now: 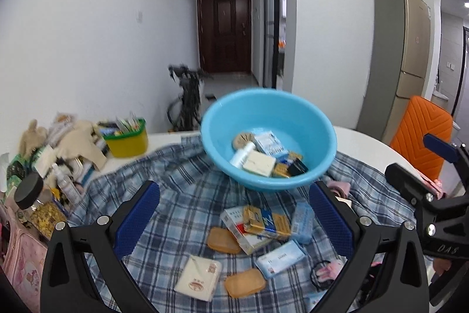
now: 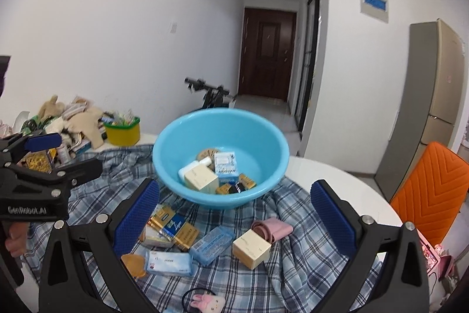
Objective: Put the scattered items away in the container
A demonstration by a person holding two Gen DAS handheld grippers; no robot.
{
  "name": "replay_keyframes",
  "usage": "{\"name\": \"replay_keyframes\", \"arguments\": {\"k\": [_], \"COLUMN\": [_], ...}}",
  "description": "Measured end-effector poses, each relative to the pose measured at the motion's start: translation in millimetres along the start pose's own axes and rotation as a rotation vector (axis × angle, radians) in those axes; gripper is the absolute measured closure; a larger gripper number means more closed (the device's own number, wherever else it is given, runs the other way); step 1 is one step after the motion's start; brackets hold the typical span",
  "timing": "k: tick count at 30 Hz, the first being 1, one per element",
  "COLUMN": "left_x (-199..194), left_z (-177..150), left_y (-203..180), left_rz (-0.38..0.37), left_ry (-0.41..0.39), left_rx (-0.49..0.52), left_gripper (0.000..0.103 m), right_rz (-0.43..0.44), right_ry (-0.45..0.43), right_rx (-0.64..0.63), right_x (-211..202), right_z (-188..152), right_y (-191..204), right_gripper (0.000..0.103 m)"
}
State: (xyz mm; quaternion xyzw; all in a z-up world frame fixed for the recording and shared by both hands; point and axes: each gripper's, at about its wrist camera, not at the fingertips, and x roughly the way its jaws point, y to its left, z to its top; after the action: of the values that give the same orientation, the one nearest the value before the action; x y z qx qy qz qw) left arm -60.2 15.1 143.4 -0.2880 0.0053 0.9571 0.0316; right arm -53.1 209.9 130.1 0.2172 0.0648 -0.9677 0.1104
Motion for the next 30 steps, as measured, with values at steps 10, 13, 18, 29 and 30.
{"name": "replay_keyframes", "arguments": {"k": [10, 13, 18, 29, 30], "left_x": [31, 37, 35, 75, 82], "left_z": [6, -2, -6, -21, -23], "left_y": [5, 11, 15, 5, 6], "left_rz": [-0.135, -0.146, -0.085, -0.075, -0.08], "left_ry": [0.324, 0.393, 0.366, 0.39, 0.405], "left_rx": [0.051, 0.032, 0.046, 0.086, 0.08], "left_gripper": [0.0, 0.0, 0.0, 0.0, 0.0], "right_rz": [0.138, 0.197, 0.187, 0.177, 0.179], "right_ry": [0.3, 0.377, 0.405, 0.469, 0.475], "right_rx": [0.046, 0.048, 0.041, 0.068, 0.069], "right_x": [28, 33, 32, 63, 67], "right_z": [16, 12, 8, -11, -14], "right_y": [-19, -22, -23, -32, -32], "right_gripper": [0.0, 0.0, 0.0, 0.0, 0.0]}}
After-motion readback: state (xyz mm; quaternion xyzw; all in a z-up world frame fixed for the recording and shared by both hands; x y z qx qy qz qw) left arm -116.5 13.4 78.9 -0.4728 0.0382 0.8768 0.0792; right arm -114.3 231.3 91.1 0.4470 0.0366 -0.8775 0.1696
